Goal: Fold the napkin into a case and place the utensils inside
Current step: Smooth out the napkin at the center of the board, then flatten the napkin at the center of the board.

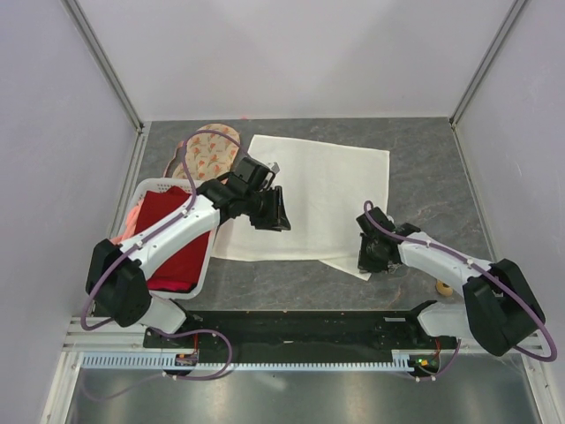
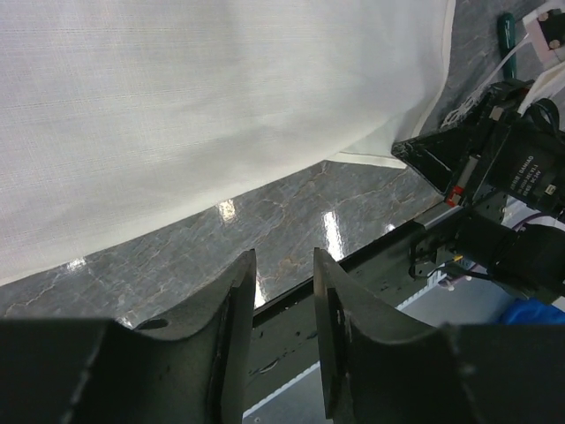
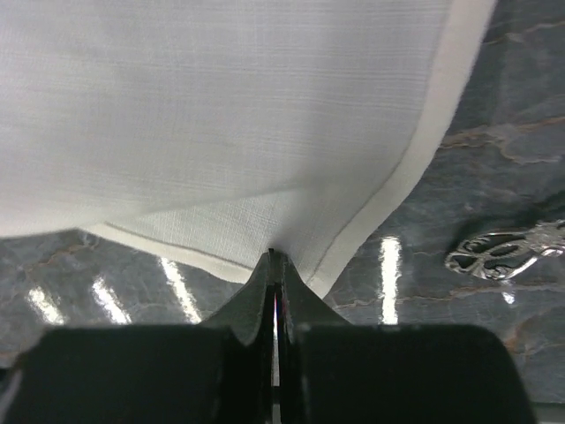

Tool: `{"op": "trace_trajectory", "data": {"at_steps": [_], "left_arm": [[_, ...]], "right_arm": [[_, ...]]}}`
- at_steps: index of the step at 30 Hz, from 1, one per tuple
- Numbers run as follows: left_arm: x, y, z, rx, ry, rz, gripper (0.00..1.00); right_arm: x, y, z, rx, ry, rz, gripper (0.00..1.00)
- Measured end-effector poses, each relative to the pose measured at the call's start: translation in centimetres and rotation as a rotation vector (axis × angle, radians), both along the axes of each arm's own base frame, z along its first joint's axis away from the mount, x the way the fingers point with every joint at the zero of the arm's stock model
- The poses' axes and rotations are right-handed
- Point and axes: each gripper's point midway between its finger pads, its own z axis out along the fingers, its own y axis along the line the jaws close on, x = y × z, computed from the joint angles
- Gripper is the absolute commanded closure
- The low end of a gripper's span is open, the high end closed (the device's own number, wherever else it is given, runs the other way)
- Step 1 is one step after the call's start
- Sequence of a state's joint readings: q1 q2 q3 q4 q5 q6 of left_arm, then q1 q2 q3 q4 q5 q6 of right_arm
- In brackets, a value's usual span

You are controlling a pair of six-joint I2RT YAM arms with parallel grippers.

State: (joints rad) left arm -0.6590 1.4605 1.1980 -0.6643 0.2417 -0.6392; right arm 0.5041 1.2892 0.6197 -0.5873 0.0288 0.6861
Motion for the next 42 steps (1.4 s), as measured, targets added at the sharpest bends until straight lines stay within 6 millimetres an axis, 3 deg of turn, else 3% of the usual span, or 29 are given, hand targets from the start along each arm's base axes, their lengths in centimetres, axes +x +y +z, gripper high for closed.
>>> {"op": "trace_trajectory", "data": {"at_steps": [8,11,13,14,15,19,23,25,29,32,35,42], "left_arm": [[0.9,-0.4,0.0,0.006,0.002,0.006,0.61],[1.6,-0.3,0.0,0.011,0.001,0.023,0.61],[2.4,0.0,-0.3,0.023,0.005,0.04,0.61],[2.8,0.0,-0.4,0.028,0.008,0.048,0.61],[3.3,0.0,-0.6,0.034,0.014,0.056,0.61],[6.0,-0.5,-2.2,0.069,0.042,0.086,0.61],[9.3,-1.0,-4.3,0.11,0.072,0.118,0.61],[11.3,-1.4,-5.5,0.126,0.082,0.134,0.61],[14.1,-2.0,-8.2,0.142,0.118,0.161,0.61],[14.6,-1.9,-10.3,0.154,0.166,0.188,0.63],[14.4,-1.8,-11.9,0.166,0.219,0.219,0.66],[14.1,-2.2,-13.6,0.163,0.282,0.262,0.67]], "right_arm": [[-1.6,-4.0,0.2,-0.171,0.043,-0.156,1.0],[-1.7,-4.8,1.5,-0.213,0.059,-0.178,0.99],[-0.5,-4.5,3.1,-0.211,0.022,-0.178,0.9],[0.3,-4.3,4.0,-0.206,-0.005,-0.171,0.87],[1.4,-4.0,5.1,-0.194,-0.038,-0.164,0.75],[5.7,-3.7,7.5,-0.154,-0.114,-0.165,0.56],[11.8,-5.3,6.6,-0.166,-0.102,-0.178,0.46],[13.6,-6.1,6.1,-0.177,-0.093,-0.188,0.4],[19.8,-5.7,5.2,-0.201,-0.123,-0.137,0.33],[23.3,-5.7,4.8,-0.239,-0.159,-0.107,0.27],[25.6,-6.1,4.3,-0.282,-0.186,-0.097,0.26],[29.4,-7.0,1.9,-0.347,-0.221,-0.08,0.25]]}}
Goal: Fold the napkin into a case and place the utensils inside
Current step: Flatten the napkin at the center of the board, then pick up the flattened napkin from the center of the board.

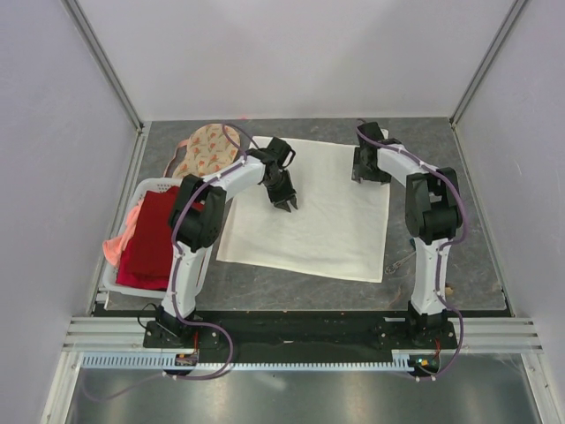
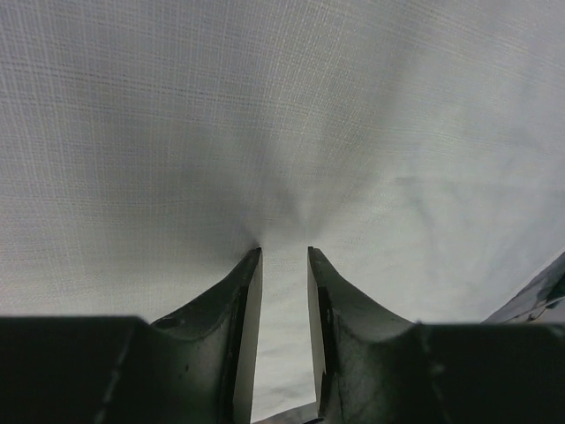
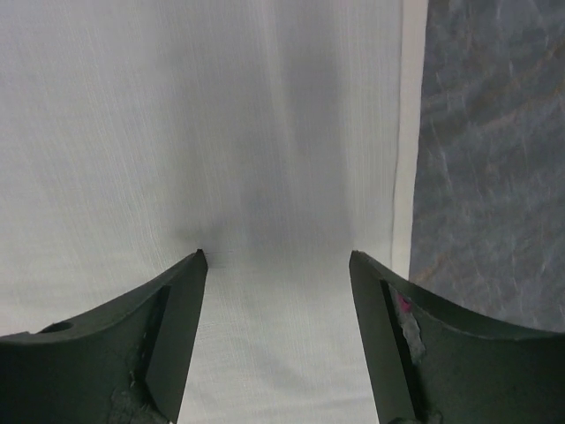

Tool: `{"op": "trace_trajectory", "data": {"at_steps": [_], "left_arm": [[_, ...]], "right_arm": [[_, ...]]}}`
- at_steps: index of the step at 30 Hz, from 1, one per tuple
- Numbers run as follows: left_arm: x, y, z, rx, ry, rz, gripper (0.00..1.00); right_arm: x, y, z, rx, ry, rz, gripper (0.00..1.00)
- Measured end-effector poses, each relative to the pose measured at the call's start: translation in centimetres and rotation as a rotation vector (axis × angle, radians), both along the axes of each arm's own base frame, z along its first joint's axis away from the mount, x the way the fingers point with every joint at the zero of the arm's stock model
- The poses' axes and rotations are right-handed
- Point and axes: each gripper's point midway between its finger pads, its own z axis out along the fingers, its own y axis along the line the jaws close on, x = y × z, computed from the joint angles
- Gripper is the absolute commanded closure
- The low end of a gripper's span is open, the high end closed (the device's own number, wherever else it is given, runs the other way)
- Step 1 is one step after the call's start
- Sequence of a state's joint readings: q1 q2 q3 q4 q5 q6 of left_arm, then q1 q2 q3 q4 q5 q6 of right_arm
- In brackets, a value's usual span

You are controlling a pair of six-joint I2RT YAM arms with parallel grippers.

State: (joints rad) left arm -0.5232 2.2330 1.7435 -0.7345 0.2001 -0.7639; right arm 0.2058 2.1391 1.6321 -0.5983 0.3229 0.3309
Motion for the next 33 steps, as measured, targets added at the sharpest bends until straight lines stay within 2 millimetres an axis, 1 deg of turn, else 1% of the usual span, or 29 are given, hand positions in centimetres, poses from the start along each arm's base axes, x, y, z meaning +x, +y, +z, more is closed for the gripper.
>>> {"op": "trace_trajectory", "data": {"at_steps": [2,7,9,10,13,14,15,16,17,18,19,20,22,23,25,26,28,29,30,31,32,33], "left_arm": [[-0.1,-0.4,-0.1,-0.018,0.017,0.014,0.67],[0.3,-1.2,-0.2,-0.057,0.033,0.051,0.67],[0.9,-1.8,-0.2,-0.078,0.034,0.062,0.67],[1.5,-2.1,-0.3,-0.091,0.033,0.07,0.67],[3.2,-3.0,-0.1,-0.131,0.021,0.084,0.66],[3.8,-3.2,0.0,-0.142,0.013,0.088,0.62],[4.6,-3.2,0.1,-0.151,0.001,0.093,0.55],[5.4,-2.8,0.4,-0.158,-0.014,0.106,0.52],[5.6,-2.7,0.7,-0.162,-0.021,0.107,0.51],[5.7,-2.5,1.0,-0.165,-0.025,0.106,0.5],[5.5,-2.2,1.3,-0.166,-0.029,0.103,0.47],[5.0,-1.9,1.8,-0.167,-0.034,0.096,0.46],[3.4,-1.3,3.1,-0.162,-0.037,0.071,0.45],[2.4,-1.1,4.3,-0.168,-0.053,0.049,0.45],[-0.4,-0.6,6.8,-0.178,-0.075,0.005,0.45],[-1.8,-0.5,8.5,-0.191,-0.099,-0.019,0.45],[-4.9,-0.3,11.5,-0.22,-0.147,-0.066,0.45],[-6.0,-0.2,12.5,-0.232,-0.163,-0.08,0.46],[-7.6,-0.1,13.6,-0.257,-0.19,-0.103,0.47],[-8.9,0.1,14.1,-0.268,-0.191,-0.116,0.47],[-10.4,0.4,14.2,-0.278,-0.198,-0.13,0.47],[-11.5,0.8,13.9,-0.278,-0.187,-0.136,0.47]], "right_arm": [[1.3,0.0,-0.6,0.002,-0.008,0.007,0.24],[5.2,-0.4,-0.6,0.011,-0.076,0.01,0.24],[6.7,-0.2,-0.6,0.022,-0.1,0.02,0.23],[7.8,-0.1,-0.6,0.029,-0.119,0.024,0.23],[10.2,0.2,-0.4,0.039,-0.154,0.033,0.22],[10.7,0.3,-0.3,0.043,-0.163,0.035,0.16],[11.0,0.4,-0.2,0.045,-0.159,0.035,0.08],[10.5,0.4,0.2,0.049,-0.134,0.019,0.02],[10.3,0.4,0.7,0.056,-0.133,0.004,0.02],[9.5,0.2,0.8,0.057,-0.115,-0.014,0.02],[8.4,0.1,1.1,0.059,-0.096,-0.029,0.02],[7.3,0.0,1.6,0.062,-0.08,-0.04,0.02],[3.5,-0.5,3.0,0.068,-0.031,-0.07,0.02],[1.2,-0.8,4.0,0.077,-0.011,-0.083,0.06],[-2.9,-1.4,6.3,0.104,-0.001,-0.108,0.11],[-4.9,-1.7,7.2,0.127,-0.005,-0.121,0.17],[-8.4,-2.6,8.5,0.16,-0.018,-0.154,0.23],[-10.3,-3.3,8.6,0.172,-0.019,-0.178,0.29],[-12.2,-4.1,8.4,0.181,-0.009,-0.205,0.32],[-13.6,-4.7,8.0,0.183,0.001,-0.227,0.35],[-15.1,-5.6,7.2,0.187,0.014,-0.256,0.43],[-16.7,-6.4,6.2,0.188,0.043,-0.285,0.43]]}}
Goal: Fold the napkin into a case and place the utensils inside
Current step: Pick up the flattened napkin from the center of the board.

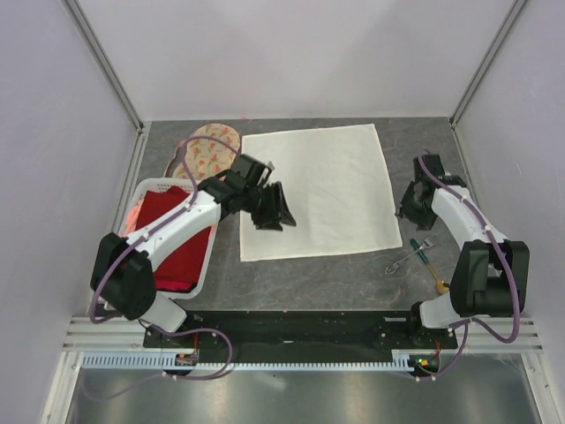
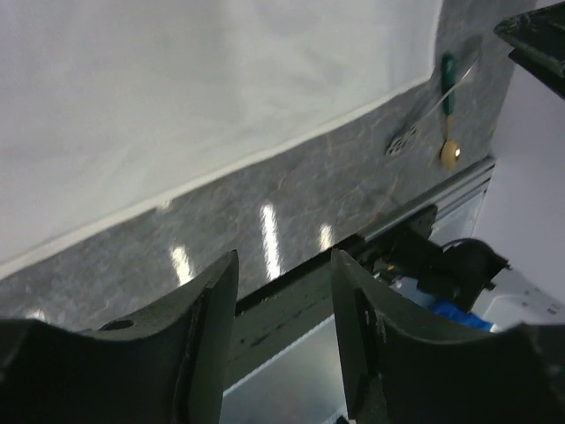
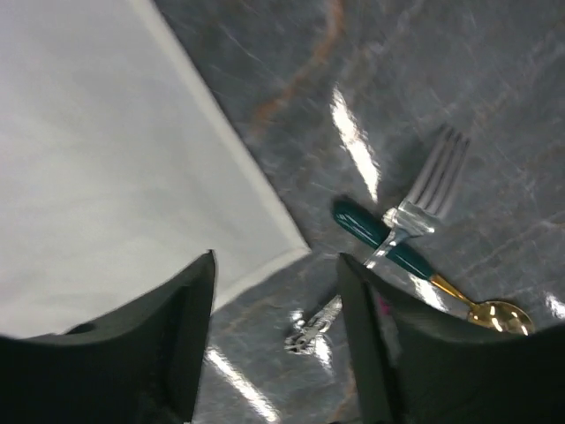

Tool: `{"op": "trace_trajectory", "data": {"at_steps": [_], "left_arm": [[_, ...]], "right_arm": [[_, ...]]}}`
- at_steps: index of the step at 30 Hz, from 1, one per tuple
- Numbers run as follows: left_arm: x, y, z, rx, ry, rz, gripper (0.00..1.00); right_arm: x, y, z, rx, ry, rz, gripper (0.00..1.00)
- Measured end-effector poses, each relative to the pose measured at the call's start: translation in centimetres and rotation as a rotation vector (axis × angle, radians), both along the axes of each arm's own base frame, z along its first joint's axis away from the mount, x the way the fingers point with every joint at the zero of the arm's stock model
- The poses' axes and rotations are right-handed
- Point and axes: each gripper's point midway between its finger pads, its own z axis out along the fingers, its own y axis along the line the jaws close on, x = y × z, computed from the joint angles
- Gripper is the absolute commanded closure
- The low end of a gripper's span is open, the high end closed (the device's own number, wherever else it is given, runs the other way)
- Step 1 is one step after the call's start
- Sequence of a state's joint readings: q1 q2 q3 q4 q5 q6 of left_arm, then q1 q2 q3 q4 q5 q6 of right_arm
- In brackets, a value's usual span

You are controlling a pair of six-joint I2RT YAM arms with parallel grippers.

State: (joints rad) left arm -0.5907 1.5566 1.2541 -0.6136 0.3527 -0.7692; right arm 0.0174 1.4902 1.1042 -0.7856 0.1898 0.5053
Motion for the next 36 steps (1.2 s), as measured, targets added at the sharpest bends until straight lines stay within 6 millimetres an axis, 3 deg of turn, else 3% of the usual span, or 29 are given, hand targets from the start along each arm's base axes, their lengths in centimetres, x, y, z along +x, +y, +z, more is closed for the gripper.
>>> {"op": "trace_trajectory", "data": {"at_steps": [4,7,16,27,36], "left_arm": [[-3.9,2.3,-3.6,0.053,0.086,0.004,0.47],[-5.6,3.6,-5.4,0.086,0.135,0.019,0.47],[-6.7,4.7,-4.4,0.073,0.098,0.067,0.47],[-7.1,6.4,-5.9,0.159,0.132,0.127,0.47],[-7.2,7.5,-6.9,0.227,0.148,0.168,0.34]], "right_arm": [[-4.7,-2.3,-4.2,0.026,0.13,-0.077,0.47],[-6.0,-2.4,-5.4,0.037,0.169,-0.079,0.5],[-6.2,-1.1,-7.0,0.097,0.142,-0.05,0.55],[-5.2,-0.4,-7.0,0.122,0.098,-0.037,0.6],[-4.9,0.7,-8.0,0.124,0.12,-0.027,0.59]]}}
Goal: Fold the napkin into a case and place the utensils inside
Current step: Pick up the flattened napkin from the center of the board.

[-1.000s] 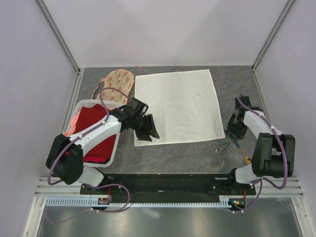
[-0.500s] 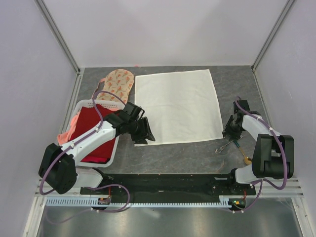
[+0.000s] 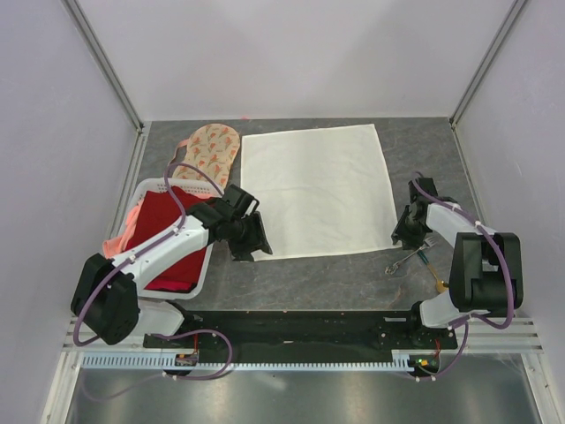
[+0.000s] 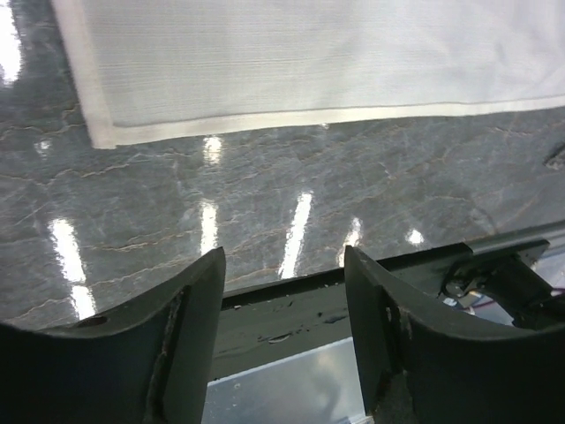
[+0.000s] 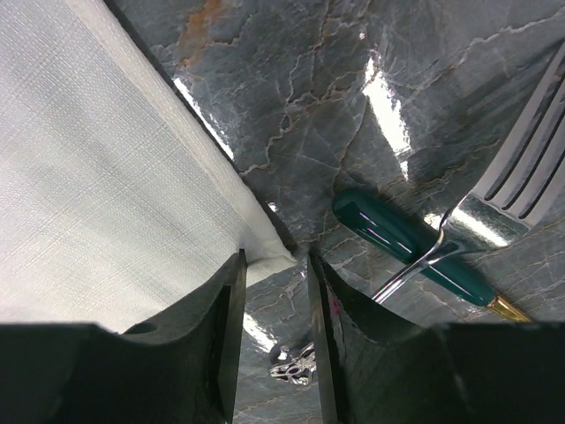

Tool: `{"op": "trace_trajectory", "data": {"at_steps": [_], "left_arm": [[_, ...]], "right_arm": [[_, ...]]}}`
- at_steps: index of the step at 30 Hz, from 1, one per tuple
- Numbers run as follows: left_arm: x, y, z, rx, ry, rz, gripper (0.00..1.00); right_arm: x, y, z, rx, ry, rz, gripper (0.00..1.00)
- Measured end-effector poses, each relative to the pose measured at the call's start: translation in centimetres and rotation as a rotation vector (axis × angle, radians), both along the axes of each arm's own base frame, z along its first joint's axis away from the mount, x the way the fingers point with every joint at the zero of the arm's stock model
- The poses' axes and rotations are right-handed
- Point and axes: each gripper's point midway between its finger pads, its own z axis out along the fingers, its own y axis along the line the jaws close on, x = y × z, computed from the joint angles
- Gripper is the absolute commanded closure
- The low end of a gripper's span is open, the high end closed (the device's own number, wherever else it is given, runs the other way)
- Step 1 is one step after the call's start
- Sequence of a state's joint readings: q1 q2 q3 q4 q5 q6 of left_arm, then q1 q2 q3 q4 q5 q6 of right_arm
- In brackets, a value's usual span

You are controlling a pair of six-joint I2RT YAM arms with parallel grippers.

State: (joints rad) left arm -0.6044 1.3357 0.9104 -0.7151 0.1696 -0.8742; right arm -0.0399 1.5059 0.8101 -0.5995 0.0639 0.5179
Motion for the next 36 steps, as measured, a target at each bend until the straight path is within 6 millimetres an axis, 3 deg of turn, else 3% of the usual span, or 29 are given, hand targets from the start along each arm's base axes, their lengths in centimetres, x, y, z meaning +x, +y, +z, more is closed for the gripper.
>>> {"op": "trace_trajectory", "data": {"at_steps": [2,11,18,27,36], "left_arm": [[-0.1,0.5,-0.4,0.028,0.009,0.014,0.33],[-0.2,2.4,-1.8,0.148,0.041,0.065,0.3],[0.2,3.3,-3.7,0.238,0.08,0.081,0.37],[1.5,4.2,-5.2,0.333,0.079,0.12,0.56],[2.7,4.8,-6.0,0.4,0.064,0.161,0.57]], "right_arm": [[0.0,0.0,-0.1,-0.011,0.002,-0.003,0.6],[0.1,-0.3,-0.2,-0.034,0.003,-0.034,0.87],[0.2,-0.1,-0.1,-0.027,-0.007,-0.028,0.98],[0.4,0.2,-0.1,-0.012,-0.014,-0.014,1.0],[0.4,0.2,0.0,-0.011,-0.015,0.0,1.0]]}}
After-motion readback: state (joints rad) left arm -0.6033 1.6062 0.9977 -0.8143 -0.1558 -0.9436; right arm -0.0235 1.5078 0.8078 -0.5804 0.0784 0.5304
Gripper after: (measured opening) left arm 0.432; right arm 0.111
